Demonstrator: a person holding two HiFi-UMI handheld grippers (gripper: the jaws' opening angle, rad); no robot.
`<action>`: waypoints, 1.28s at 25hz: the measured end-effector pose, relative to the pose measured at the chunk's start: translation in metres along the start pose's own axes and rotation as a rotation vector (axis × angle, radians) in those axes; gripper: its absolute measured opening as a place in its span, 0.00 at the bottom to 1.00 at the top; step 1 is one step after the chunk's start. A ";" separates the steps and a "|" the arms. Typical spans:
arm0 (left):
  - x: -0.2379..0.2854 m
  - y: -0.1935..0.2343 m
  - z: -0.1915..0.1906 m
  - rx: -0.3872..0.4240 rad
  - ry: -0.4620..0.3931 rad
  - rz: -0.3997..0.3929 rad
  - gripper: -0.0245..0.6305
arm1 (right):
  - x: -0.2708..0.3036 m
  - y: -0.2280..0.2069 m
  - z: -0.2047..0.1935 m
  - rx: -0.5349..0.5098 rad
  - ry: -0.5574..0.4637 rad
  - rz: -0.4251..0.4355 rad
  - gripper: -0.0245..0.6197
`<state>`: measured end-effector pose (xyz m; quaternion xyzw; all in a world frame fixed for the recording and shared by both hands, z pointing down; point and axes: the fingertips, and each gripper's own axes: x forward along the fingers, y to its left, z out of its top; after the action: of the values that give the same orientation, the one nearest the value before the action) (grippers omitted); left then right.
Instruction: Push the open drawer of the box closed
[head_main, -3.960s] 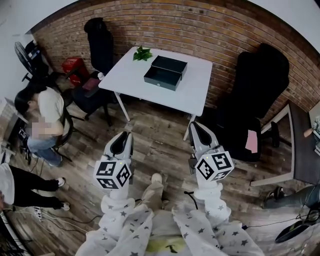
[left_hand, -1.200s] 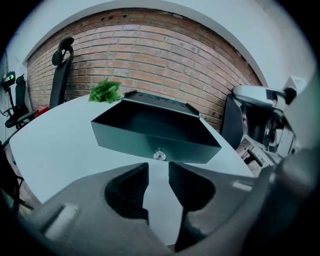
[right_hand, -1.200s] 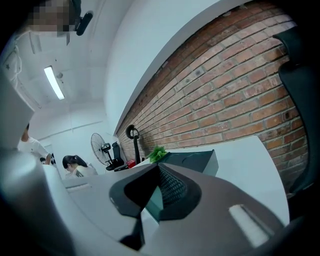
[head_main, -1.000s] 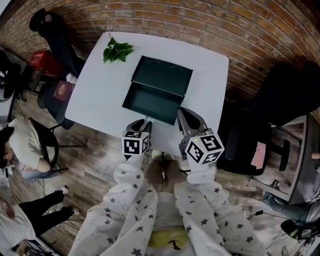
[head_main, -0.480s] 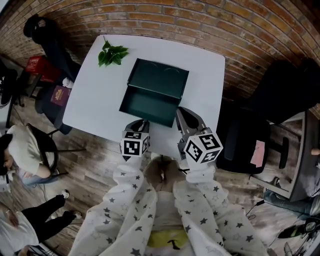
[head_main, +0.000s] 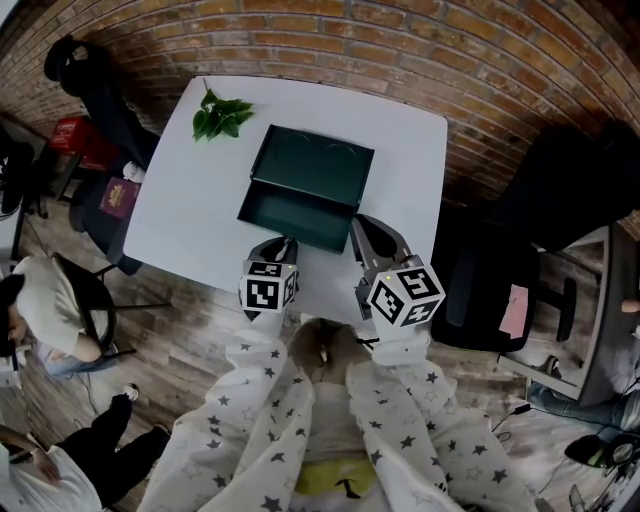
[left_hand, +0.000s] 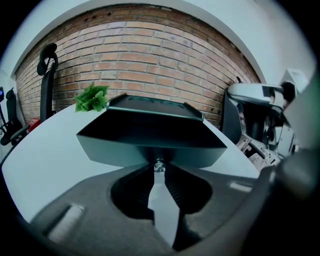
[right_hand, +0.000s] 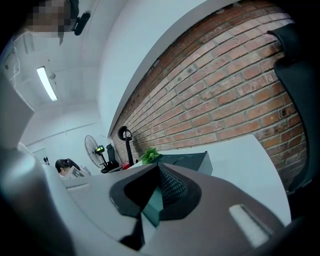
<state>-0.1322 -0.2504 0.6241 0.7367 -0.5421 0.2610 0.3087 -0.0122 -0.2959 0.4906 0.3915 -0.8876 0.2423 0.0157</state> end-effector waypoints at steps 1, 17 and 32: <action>0.001 0.000 0.002 0.000 -0.001 -0.001 0.14 | 0.001 -0.001 0.001 -0.001 0.001 -0.002 0.05; 0.021 0.001 0.027 0.012 -0.017 -0.032 0.14 | 0.006 -0.012 0.004 -0.005 -0.007 -0.030 0.05; 0.039 0.003 0.045 0.024 -0.030 -0.062 0.14 | 0.005 -0.022 0.006 -0.004 -0.030 -0.078 0.05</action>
<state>-0.1217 -0.3092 0.6226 0.7605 -0.5206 0.2466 0.2996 0.0003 -0.3150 0.4954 0.4294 -0.8722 0.2339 0.0126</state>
